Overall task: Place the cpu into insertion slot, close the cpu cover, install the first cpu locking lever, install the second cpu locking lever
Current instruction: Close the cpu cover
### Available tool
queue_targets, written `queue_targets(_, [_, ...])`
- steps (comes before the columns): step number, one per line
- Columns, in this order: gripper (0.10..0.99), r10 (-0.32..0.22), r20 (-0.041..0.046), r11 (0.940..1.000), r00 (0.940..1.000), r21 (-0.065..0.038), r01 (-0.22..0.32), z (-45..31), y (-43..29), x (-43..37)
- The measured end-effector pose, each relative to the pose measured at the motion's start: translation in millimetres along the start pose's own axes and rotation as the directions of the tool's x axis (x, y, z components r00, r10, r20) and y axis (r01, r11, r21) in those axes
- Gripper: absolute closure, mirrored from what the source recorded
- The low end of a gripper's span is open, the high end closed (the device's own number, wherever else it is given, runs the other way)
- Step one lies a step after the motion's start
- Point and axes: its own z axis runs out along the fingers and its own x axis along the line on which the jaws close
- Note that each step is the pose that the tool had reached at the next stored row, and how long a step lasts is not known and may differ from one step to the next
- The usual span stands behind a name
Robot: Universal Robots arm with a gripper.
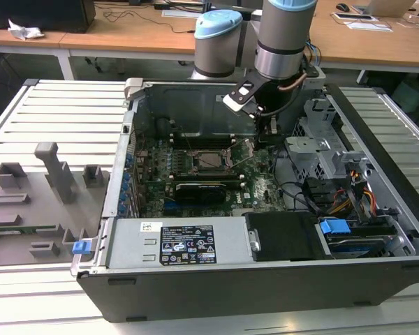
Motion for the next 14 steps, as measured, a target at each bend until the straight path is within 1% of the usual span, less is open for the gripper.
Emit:
queue_targets(2, [0.980, 0.000, 0.0000, 1.0000, 1.0000, 0.002, 0.000, -0.4, -2.2, 0.0])
queue_targets(3, [0.980, 0.000, 0.0000, 1.0000, 1.0000, 0.003, 0.000, -1.1, -4.9, 0.1])
queue_targets(4, [0.980, 0.000, -0.0002, 1.0000, 1.0000, 0.004, 0.000, -3.0, -10.9, 0.2])
queue_targets(5, [0.980, 0.000, -0.0001, 1.0000, 1.0000, 0.004, 0.000, -4.6, -14.6, 0.2])
queue_targets(9, [0.980, 0.000, -0.0003, 1.0000, 1.0000, 0.004, 0.000, -7.7, -22.4, 0.4])
queue_targets(10, [0.980, 0.000, -0.0003, 1.0000, 1.0000, 0.004, 0.000, -8.1, -25.8, 0.4])
queue_targets(14, [0.980, 0.000, -0.0001, 1.0000, 1.0000, 0.004, 0.000, -8.7, -35.7, 0.5])
